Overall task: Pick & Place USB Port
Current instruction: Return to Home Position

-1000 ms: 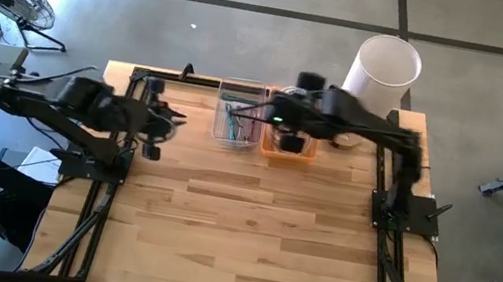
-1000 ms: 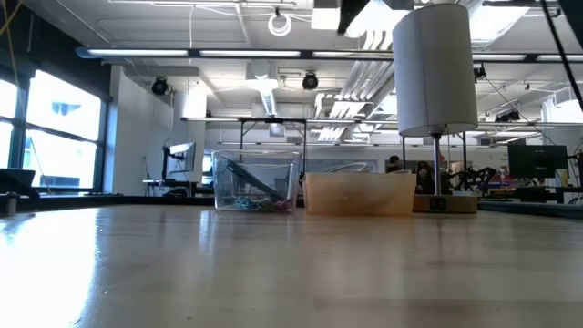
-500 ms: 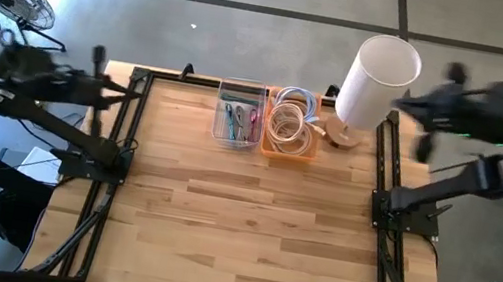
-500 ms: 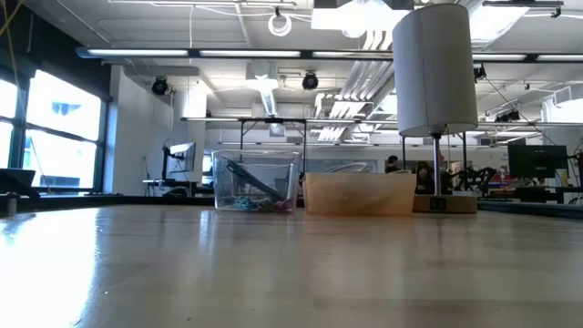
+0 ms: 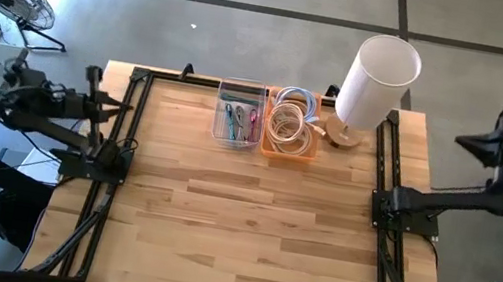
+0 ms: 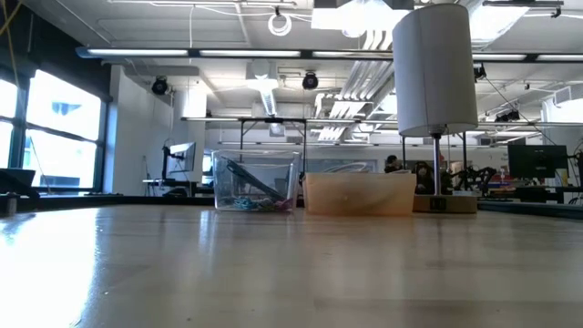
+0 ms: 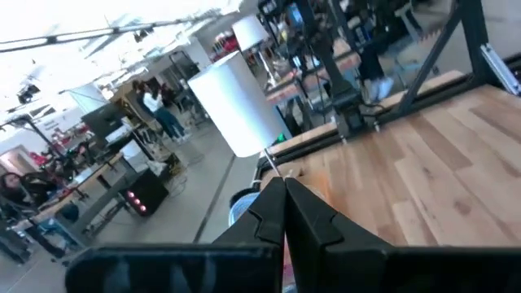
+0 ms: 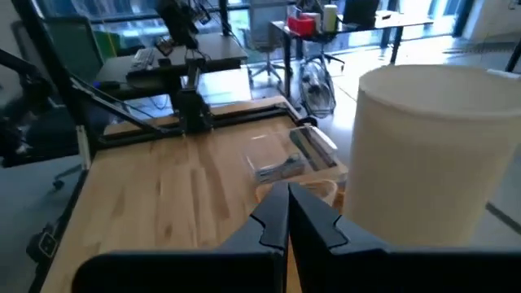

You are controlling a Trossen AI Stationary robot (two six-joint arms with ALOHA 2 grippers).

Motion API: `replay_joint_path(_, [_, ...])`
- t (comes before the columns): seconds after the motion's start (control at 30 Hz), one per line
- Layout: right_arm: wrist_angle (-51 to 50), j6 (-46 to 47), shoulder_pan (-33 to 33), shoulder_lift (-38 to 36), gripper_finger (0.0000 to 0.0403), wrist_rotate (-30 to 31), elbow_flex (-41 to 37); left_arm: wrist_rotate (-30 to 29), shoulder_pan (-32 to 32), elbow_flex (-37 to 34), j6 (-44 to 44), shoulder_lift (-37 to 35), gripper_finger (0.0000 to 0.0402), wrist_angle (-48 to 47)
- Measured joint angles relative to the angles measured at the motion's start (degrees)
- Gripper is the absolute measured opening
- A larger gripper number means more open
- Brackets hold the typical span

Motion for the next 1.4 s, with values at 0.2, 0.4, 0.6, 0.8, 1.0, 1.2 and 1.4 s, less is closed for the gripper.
replay_joint_path(0.2, [19.94, -2.64, -0.45, -18.31, 0.0, -7.21, -27.8, 4.6, 0.0, -13.14, -0.35, -8.2, 0.0, 8.67])
replay_joint_path(0.4, [35.92, -3.8, -0.44, -30.86, 0.0, -12.71, -52.92, 6.5, 0.02, -21.43, -3.17, -10.33, 0.0, 12.72])
replay_joint_path(0.6, [56.21, -7.46, -0.34, -31.44, 0.0, -18.31, -70.62, 8.36, 0.02, -27.47, -2.83, -10.36, 0.0, 20.79])
replay_joint_path(0.8, [73.46, -8.56, -0.37, -30.18, 0.0, -21.09, -80.1, 10.01, 0.0, -31.05, -5.37, -10.34, 0.0, 23.6])
replay_joint_path(1.0, [82.7, -3.1, -0.34, -30.12, 0.0, -22.42, -88.8, 12.16, 0.02, -39.63, -8.48, -10.33, 0.0, 33.18])
replay_joint_path(1.2, [94.31, -1.47, -0.55, -30.12, 0.0, -22.22, -97.08, 16.46, 0.02, -47.08, -11.97, -10.36, 0.0, 42.82])
replay_joint_path(1.4, [97.6, 1.37, -0.54, -30.12, 0.0, -21.36, -102.07, 20.06, 0.02, -51.16, -14.53, -10.38, 0.0, 47.85])
